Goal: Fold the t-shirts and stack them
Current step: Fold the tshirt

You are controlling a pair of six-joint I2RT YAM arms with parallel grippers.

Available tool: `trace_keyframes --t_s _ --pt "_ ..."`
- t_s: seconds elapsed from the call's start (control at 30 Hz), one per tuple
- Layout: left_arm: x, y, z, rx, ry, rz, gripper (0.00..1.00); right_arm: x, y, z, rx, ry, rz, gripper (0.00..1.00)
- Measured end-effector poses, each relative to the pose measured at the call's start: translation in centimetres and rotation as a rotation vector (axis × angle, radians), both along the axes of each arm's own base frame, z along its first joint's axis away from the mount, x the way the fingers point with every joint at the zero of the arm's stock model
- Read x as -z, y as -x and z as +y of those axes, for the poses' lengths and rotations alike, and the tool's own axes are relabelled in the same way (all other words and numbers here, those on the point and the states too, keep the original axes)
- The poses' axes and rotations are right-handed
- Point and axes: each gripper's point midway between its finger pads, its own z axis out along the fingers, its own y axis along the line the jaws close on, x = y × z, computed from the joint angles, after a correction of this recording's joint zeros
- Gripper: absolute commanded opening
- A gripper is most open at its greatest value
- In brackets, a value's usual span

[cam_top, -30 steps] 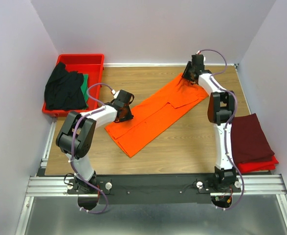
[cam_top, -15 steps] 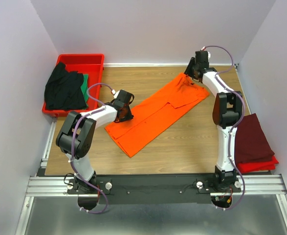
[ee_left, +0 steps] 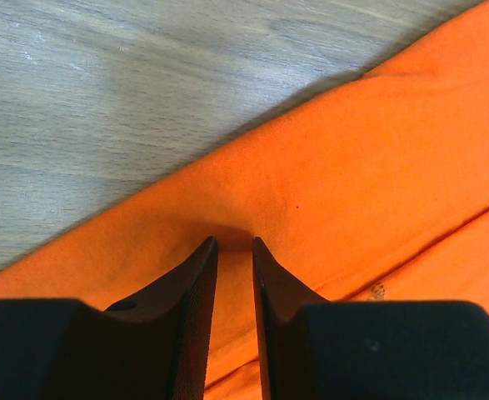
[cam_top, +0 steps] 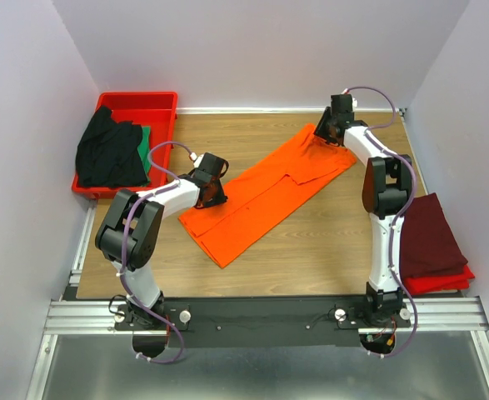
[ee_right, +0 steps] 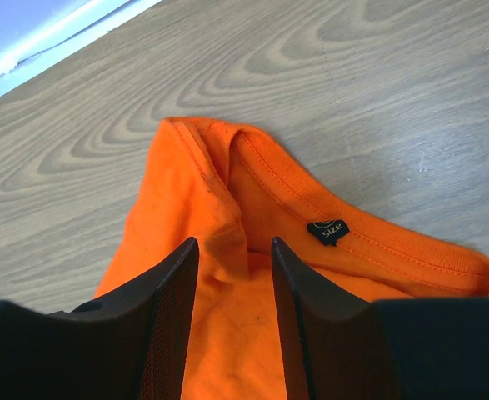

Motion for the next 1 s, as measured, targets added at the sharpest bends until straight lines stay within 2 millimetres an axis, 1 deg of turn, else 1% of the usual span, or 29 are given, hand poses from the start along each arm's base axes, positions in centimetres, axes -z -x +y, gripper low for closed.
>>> trace_keyframes --t_s 0.17,0.3,0.4,0.5,0.53,0.63,0.67,0.77,0.87,0.93,1.0 --pt "0.0 0.0 0.0 0.000 0.000 0.000 0.31 0.0 0.0 0.1 0.002 -0.011 0.000 0.46" --pt "0.0 0.0 0.0 -0.001 0.000 0.000 0.32 0.0 0.0 0.3 0.005 -0.022 0.001 0.42" --pt "0.0 0.0 0.0 -0.001 0.000 0.000 0.32 0.0 0.0 0.4 0.005 -0.032 0.003 0.34" --pt "0.0 0.0 0.0 0.000 0.000 0.000 0.32 0.0 0.0 0.5 0.004 -0.038 0.003 0.24" --pt "0.0 0.0 0.0 0.000 0.000 0.000 0.31 0.0 0.1 0.5 0.006 -0.042 0.004 0.17" --pt "0.0 0.0 0.0 0.000 0.000 0.000 0.32 0.2 0.2 0.6 0.007 -0.045 0.010 0.06" --pt "0.0 0.0 0.0 -0.001 0.000 0.000 0.32 0.5 0.3 0.6 0.009 -0.047 0.015 0.05" --pt "0.0 0.0 0.0 -0.001 0.000 0.000 0.32 1.2 0.8 0.5 0.011 -0.046 0.033 0.02" --pt "0.0 0.0 0.0 -0.001 0.000 0.000 0.32 2.1 1.6 0.4 0.014 -0.041 0.059 0.01" --pt "0.0 0.0 0.0 -0.001 0.000 0.000 0.31 2.3 2.1 0.1 0.021 -0.033 0.070 0.01" --pt "0.0 0.0 0.0 -0.001 0.000 0.000 0.31 2.1 2.4 -0.2 0.031 -0.023 0.070 0.01"
